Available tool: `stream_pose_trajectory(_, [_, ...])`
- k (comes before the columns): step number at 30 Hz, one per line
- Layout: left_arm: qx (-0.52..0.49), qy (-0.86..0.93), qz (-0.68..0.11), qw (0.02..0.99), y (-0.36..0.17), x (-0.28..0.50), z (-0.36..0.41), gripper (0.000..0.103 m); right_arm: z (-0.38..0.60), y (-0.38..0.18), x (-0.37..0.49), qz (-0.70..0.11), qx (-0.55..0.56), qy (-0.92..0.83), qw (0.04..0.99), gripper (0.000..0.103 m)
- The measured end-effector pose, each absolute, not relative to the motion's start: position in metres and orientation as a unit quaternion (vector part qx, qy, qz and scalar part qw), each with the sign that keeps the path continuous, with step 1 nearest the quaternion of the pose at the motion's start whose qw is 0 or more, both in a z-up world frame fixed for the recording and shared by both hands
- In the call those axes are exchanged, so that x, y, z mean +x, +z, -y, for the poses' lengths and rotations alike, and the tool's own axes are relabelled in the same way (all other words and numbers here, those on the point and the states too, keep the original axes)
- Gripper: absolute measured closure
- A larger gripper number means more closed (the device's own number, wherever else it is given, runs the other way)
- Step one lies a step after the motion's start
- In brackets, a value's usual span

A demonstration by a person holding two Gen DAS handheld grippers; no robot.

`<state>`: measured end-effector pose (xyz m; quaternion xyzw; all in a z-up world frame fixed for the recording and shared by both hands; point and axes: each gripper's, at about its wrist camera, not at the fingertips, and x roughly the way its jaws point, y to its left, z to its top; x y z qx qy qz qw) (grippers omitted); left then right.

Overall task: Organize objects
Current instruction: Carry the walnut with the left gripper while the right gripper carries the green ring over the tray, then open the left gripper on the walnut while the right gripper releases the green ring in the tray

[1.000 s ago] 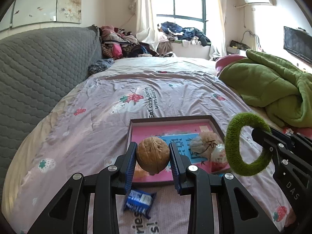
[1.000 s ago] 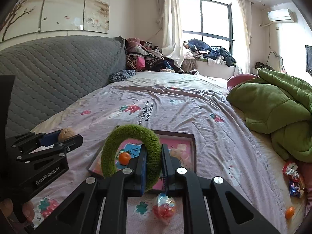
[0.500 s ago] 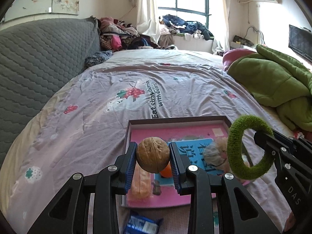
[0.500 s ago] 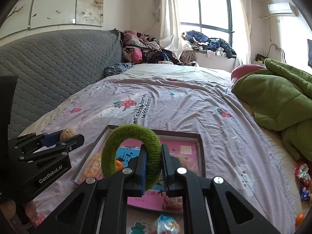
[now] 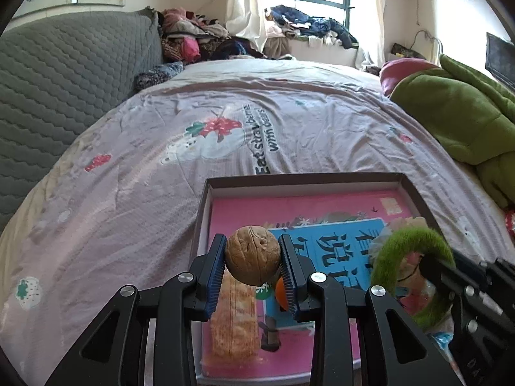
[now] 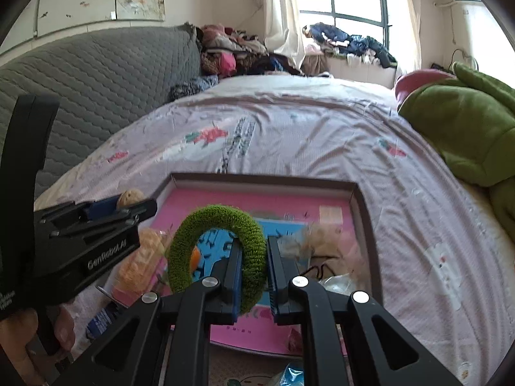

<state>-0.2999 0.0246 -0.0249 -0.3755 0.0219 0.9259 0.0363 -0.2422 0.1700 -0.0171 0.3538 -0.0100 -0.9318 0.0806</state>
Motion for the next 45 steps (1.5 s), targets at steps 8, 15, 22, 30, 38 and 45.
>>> stream_pose_trajectory(8, [-0.398, 0.916, -0.026, 0.038, -0.042, -0.323, -0.029, 0.069, -0.158, -0.035, -0.245, -0.025, 0.381, -0.921, 0.082, 0.089])
stream_pose_trajectory(15, [-0.430, 0.901, -0.027, 0.042, -0.059, -0.342, -0.032, 0.069, -0.149, -0.056, -0.249, -0.052, 0.421, -0.902, 0.079, 0.089])
stream_pose_trajectory(22, [-0.451, 0.891, -0.021, 0.044, -0.076, -0.352, -0.031, 0.069, -0.145, -0.069, -0.252, -0.077, 0.447, -0.889, 0.068, 0.089])
stream_pose_trajectory(30, [-0.460, 0.887, -0.019, 0.041, -0.085, -0.358, -0.031, 0.069, -0.145, -0.076, -0.252, -0.083, 0.454, -0.885, 0.063, 0.088])
stream_pose_trajectory(38, [-0.464, 0.885, -0.013, 0.039, -0.085, -0.361, -0.031, 0.069, -0.148, -0.069, -0.250, -0.065, 0.446, -0.890, 0.068, 0.084])
stream_pose_trajectory(45, [-0.452, 0.891, 0.000, 0.043, -0.077, -0.360, -0.029, 0.048, -0.152, -0.064, -0.250, -0.050, 0.440, -0.894, 0.068, 0.069])
